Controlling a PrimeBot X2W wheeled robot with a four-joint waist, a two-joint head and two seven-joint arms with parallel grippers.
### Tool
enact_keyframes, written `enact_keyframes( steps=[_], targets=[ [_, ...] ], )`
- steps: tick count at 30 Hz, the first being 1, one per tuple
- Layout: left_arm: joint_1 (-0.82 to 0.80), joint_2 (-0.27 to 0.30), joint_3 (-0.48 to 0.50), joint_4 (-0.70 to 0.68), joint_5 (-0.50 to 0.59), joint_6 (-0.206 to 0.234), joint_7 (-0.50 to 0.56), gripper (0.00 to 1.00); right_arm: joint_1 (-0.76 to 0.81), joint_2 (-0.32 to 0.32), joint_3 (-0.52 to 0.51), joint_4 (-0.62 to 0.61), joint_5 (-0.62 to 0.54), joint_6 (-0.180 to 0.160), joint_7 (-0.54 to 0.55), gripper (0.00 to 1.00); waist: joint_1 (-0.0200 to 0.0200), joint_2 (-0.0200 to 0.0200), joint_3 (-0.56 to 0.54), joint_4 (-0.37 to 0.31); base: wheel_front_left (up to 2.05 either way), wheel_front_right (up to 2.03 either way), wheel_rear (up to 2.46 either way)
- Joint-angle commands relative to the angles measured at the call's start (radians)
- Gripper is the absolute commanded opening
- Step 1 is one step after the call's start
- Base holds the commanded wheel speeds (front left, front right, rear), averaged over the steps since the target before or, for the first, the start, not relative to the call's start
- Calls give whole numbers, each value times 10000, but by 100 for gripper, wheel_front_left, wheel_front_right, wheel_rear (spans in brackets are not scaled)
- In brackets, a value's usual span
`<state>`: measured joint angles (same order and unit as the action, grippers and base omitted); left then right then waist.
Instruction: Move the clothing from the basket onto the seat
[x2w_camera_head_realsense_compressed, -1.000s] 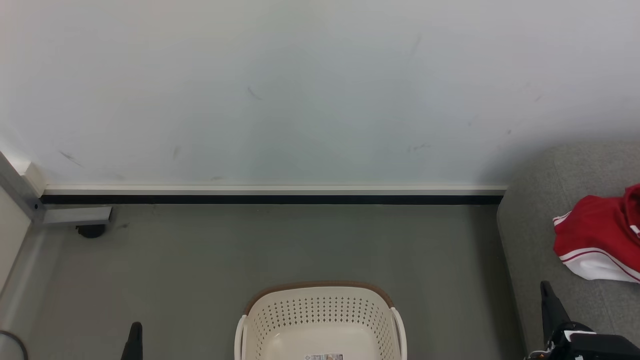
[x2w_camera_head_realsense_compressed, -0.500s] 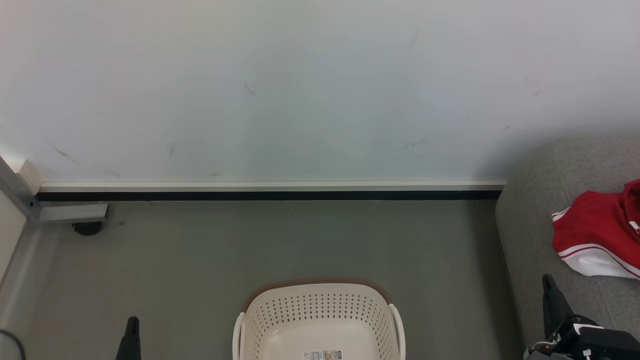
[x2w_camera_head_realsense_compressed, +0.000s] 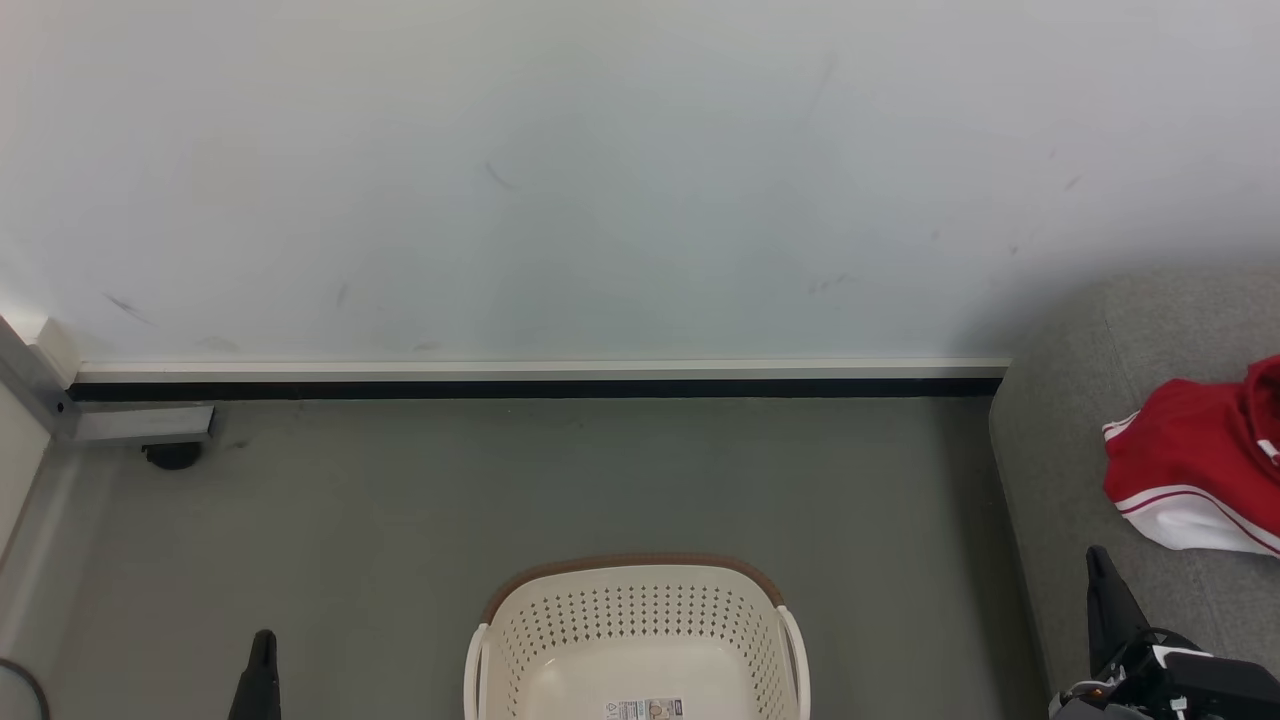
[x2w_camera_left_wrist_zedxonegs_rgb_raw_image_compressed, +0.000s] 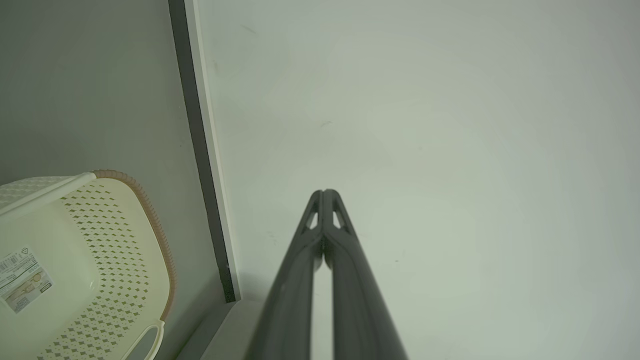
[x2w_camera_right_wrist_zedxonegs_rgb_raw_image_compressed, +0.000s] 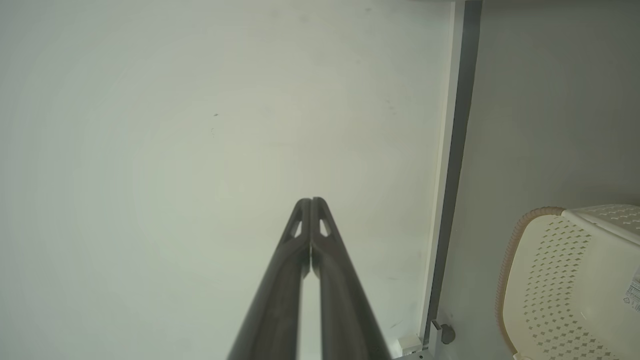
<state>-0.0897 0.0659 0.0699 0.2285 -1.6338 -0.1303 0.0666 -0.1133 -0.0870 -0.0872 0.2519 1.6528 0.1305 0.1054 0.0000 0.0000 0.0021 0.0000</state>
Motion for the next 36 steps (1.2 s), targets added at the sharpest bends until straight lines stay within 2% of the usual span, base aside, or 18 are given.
enact_keyframes(
  steps=[1,36],
  targets=[
    [-94,7,51,36,-15,-29,28,0,-48,39,-13,35,-50,4,29,0,0,0,-1,0,0,0,0],
    [-97,-34,102,37,73,-29,85,0,-66,121,-140,42,-158,4,137,0,0,0,-1,0,0,0,0]
  ],
)
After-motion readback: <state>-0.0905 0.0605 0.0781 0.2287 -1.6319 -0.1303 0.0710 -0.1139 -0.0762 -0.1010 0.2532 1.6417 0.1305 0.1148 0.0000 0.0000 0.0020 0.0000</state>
